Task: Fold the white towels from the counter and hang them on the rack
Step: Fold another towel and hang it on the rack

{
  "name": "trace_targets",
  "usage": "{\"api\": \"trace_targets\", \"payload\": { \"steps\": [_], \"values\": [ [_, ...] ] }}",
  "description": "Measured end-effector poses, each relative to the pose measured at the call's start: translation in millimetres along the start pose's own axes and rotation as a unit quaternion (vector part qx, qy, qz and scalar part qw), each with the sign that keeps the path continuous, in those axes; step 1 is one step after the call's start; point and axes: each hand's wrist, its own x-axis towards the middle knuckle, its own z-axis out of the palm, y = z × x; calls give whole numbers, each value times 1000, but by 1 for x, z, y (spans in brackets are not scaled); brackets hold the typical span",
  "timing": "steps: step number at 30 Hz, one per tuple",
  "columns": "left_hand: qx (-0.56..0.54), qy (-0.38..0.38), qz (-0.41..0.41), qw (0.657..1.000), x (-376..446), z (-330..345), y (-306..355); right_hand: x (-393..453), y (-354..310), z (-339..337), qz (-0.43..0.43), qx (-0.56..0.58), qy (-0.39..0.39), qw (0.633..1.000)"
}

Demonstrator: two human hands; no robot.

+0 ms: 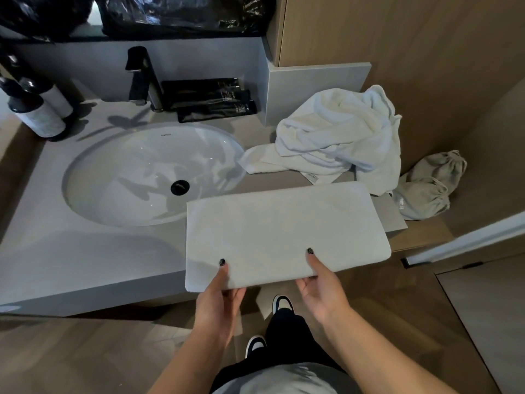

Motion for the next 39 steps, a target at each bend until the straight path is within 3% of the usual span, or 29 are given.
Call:
{"api": "trace_targets", "payload": {
  "steps": [6,14,18,22,26,31,34,36,39],
  "values": [
    [94,62,57,992,4,-14,6,3,-38,-15,-62,-30,58,996],
    [219,85,119,965,2,-21,26,4,-84,-37,-137,-130,94,978],
    [376,69,233,894,-6,-25,40,3,-104,-45,-182,-269,96,941],
    [528,-30,303,793,-5,-38,62,-4,-131,-46,-220,-418,53,880],
    [610,-160,289,720,3,-46,90,-17,-157,-36,-188,-485,-50,853],
    [648,-233,198,698,2,-39,118,-21,-174,-27,-150,-525,-121,829],
    [716,-221,232,620,10,-41,123,-14,-179,-27,-126,-567,-135,803],
    [736,-198,306,571,18,-43,122,-9,-184,-30,-110,-621,-154,761],
    [715,-188,377,558,25,-44,121,-5,-191,-35,-138,-764,-163,609]
  ]
}}
